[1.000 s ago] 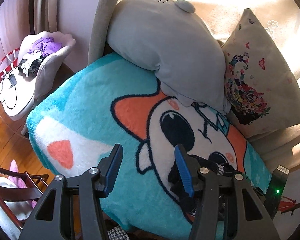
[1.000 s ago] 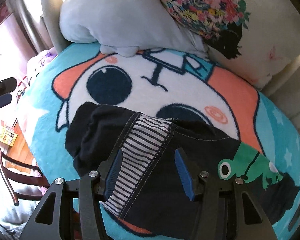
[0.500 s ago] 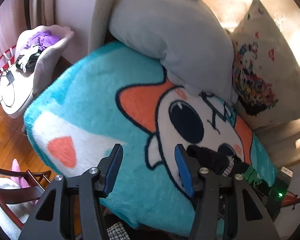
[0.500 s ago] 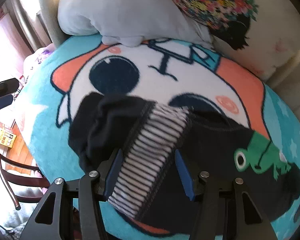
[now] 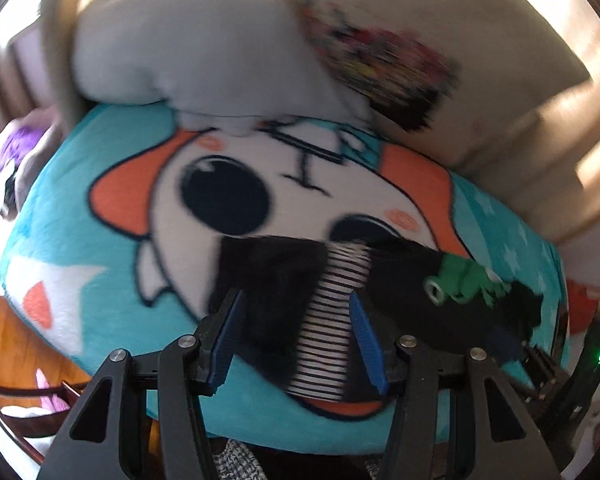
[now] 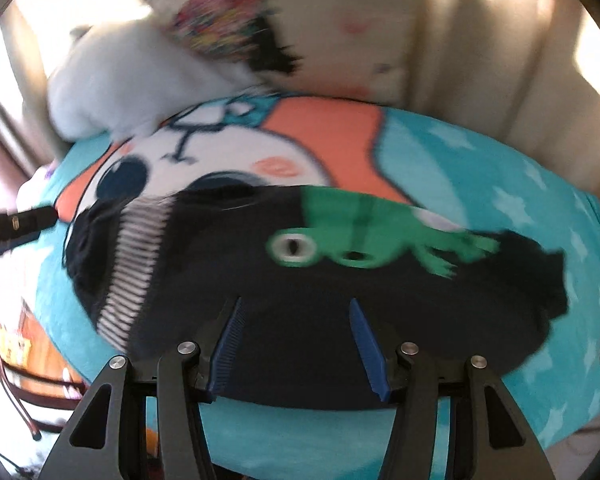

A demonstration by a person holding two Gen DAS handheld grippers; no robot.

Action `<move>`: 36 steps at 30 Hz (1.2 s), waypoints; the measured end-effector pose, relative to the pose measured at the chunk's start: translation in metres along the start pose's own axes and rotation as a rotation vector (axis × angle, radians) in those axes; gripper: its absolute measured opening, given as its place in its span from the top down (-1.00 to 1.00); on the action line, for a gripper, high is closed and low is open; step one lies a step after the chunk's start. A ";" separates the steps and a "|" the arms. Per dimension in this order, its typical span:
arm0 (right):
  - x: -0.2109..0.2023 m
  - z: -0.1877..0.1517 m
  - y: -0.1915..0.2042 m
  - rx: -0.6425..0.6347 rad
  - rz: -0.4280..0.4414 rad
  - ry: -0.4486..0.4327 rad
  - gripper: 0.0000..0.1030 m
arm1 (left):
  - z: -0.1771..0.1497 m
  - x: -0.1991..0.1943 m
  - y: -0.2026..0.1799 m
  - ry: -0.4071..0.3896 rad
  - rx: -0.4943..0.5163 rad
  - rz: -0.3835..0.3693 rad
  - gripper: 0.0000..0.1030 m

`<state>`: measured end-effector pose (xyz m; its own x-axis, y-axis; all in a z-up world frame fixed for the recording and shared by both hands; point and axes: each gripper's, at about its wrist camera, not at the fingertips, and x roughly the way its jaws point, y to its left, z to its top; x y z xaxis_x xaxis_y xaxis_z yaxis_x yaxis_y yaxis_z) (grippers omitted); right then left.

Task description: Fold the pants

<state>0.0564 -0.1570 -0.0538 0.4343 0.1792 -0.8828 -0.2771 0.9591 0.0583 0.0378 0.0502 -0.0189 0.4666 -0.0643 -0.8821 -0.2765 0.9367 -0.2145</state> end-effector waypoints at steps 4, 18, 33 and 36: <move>-0.018 -0.007 -0.057 0.099 -0.027 -0.044 -0.14 | -0.001 0.003 -0.041 0.020 0.068 -0.034 -0.02; -0.041 -0.060 -0.220 0.440 0.002 -0.051 -0.18 | -0.011 0.029 -0.166 0.088 0.213 -0.151 -0.02; -0.005 0.025 -0.153 0.188 0.210 -0.077 -0.26 | -0.029 -0.011 -0.093 -0.009 -0.015 -0.001 -0.02; 0.024 0.022 -0.160 0.224 0.145 -0.011 -0.26 | -0.035 -0.019 -0.074 -0.025 -0.058 0.027 -0.02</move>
<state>0.1305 -0.3016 -0.0739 0.4136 0.3199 -0.8524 -0.1412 0.9474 0.2871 0.0201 -0.0298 -0.0013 0.4789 -0.0302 -0.8773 -0.3367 0.9166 -0.2154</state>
